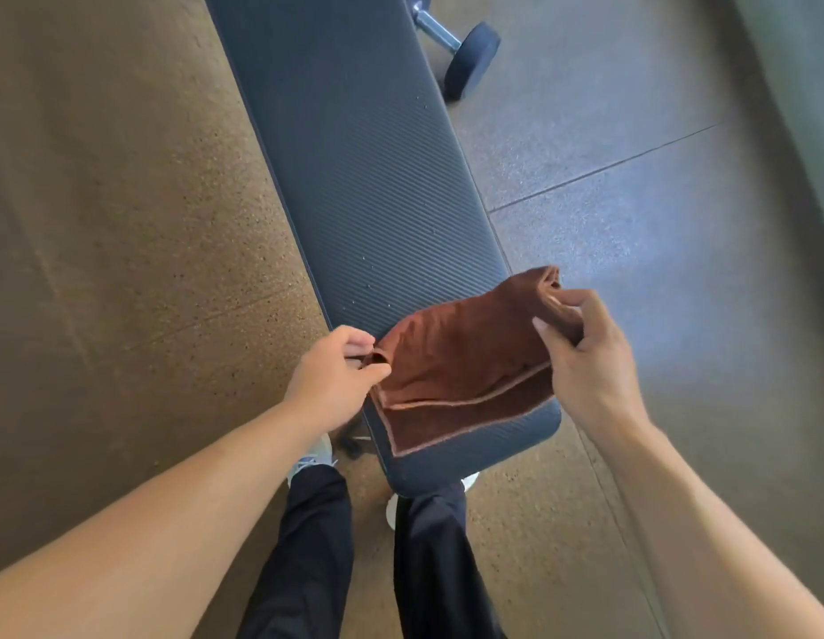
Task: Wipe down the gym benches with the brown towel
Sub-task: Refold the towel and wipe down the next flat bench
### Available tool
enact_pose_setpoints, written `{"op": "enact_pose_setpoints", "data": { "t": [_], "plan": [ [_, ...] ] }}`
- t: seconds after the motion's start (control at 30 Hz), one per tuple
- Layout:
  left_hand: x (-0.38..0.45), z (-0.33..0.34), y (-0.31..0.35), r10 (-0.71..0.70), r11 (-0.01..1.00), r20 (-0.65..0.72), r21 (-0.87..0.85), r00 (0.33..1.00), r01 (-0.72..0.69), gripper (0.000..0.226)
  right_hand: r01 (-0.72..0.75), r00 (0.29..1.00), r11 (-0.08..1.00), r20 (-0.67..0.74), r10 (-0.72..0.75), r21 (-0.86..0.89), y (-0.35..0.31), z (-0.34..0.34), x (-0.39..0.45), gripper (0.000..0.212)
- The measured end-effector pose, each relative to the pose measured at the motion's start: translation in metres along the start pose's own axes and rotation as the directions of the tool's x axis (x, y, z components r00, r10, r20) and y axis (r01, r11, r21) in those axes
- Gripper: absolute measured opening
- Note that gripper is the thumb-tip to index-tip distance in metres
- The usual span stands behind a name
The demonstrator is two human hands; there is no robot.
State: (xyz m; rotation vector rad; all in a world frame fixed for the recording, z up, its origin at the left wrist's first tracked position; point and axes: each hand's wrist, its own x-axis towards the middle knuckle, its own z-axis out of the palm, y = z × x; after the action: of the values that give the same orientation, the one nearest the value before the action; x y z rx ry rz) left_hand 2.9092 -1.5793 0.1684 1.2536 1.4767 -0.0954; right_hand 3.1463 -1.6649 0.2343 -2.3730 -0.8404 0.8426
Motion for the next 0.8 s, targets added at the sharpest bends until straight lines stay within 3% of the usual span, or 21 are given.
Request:
{"op": "enact_pose_setpoints", "data": {
  "t": [0.1, 0.2, 0.23, 0.33, 0.4, 0.57, 0.8],
  "plan": [
    [-0.001, 0.006, -0.013, -0.005, 1.000, 0.000, -0.003, 1.000, 0.005, 0.016, 0.112, 0.977, 0.994, 0.183, -0.111, 0.004, 0.019, 0.047, -0.033, 0.027],
    [-0.005, 0.004, -0.026, -0.030, 0.998, -0.083, -0.053, 0.996, 0.026, 0.012, 0.224, 0.848, 0.974, 0.500, -0.175, -0.039, 0.021, 0.089, -0.082, 0.034],
    [-0.006, 0.002, -0.030, -0.060, 0.994, -0.116, -0.098, 0.991, 0.048, 0.015, 0.259, 0.827, 0.966, 0.517, -0.219, -0.006, 0.022, 0.099, -0.095, 0.031],
    [-0.006, -0.005, -0.037, -0.116, 0.986, -0.160, -0.139, 0.980, 0.094, 0.017, 0.324, 0.930, 0.945, 0.201, -0.307, -0.055, 0.031, 0.119, -0.104, 0.027],
    [-0.004, -0.005, -0.040, -0.099, 0.994, -0.189, -0.073, 0.977, 0.086, 0.016, 0.332, 0.943, 0.928, 0.050, -0.329, -0.170, 0.034, 0.130, -0.091, 0.036],
    [0.002, 0.002, -0.043, -0.001, 1.000, -0.248, -0.004, 0.969, 0.000, 0.017, 0.396, 0.914, 0.761, 0.299, -0.274, -0.514, 0.040, 0.171, -0.050, 0.069],
    [0.030, -0.007, -0.047, 0.038, 0.999, -0.380, 0.011, 0.924, -0.036, 0.028, 0.506, 0.862, 0.667, 0.284, -0.421, -0.547, -0.020, 0.192, 0.073, 0.077]
  ]
}}
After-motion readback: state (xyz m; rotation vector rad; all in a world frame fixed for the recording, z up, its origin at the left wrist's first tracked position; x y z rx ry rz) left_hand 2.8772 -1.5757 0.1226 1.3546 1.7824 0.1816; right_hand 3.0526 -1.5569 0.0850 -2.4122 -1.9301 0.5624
